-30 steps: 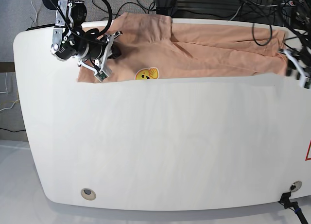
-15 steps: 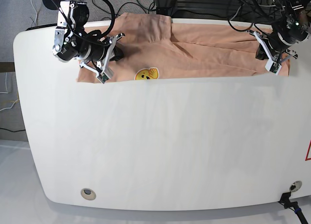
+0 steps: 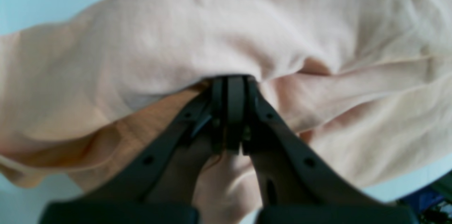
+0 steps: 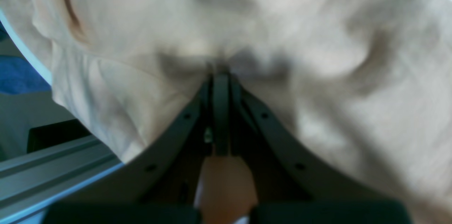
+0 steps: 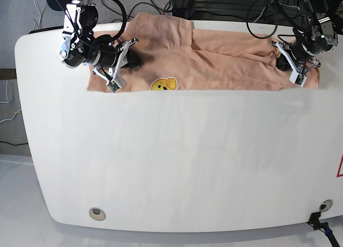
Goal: Fold the T-shirt properly
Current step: 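Regrasp the hem end with the left gripper, then lift the hem end with the left gripper and pull it toward the right gripper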
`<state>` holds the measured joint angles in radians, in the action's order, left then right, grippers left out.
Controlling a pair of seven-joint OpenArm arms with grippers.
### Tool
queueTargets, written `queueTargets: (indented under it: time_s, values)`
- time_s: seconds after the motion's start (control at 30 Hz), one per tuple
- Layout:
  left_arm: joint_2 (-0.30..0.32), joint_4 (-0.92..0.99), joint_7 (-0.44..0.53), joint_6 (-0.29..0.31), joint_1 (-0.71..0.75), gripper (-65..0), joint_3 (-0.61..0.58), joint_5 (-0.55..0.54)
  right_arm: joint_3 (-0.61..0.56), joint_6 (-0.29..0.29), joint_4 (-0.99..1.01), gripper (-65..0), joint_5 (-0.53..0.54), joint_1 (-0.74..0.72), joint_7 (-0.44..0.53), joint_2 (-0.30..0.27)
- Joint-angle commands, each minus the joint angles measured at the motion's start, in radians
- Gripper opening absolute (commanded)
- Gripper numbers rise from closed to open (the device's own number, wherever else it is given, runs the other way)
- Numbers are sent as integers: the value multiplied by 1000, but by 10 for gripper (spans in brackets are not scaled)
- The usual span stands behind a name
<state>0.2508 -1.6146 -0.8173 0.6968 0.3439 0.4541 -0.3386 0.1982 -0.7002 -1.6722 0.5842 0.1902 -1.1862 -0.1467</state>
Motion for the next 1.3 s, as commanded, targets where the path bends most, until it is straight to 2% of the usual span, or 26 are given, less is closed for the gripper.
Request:
queueTargets:
  time_s: [0.0,0.1,0.23,0.33,0.43,0.67,0.77,1.27]
  values:
    - [2,17,-47,1,-4,-650,-7,32,2,2,2,-650,-57,-18,-28,-9]
    - [9,32,-47,1,-36,-650,-7,34,2,2,2,-650,-137,-44,-28,-6]
    - [60,52,-47,1,-84,-650,-39,34,2,2,36,-650,-183,-91,-28,-8]
    - [88,53,-47,1,-130,-650,-79,34,2,2,129,-650,-180,-146,-25,-29]
    - [92,63,-49,1,-173,-650,-88,34,2,2,162,-650,-181,-169,36,-34]
    - [126,210,-46,1,-283,-650,-128,34,1,2,283,-650,-181,-229,71,-32]
    - [130,245,-44,1,-312,-650,-130,34,1,2,286,-650,-181,-229,101,-32]
    - [134,233,-46,1,-362,-650,-122,32,2,2,278,-650,-172,-271,98,-31]
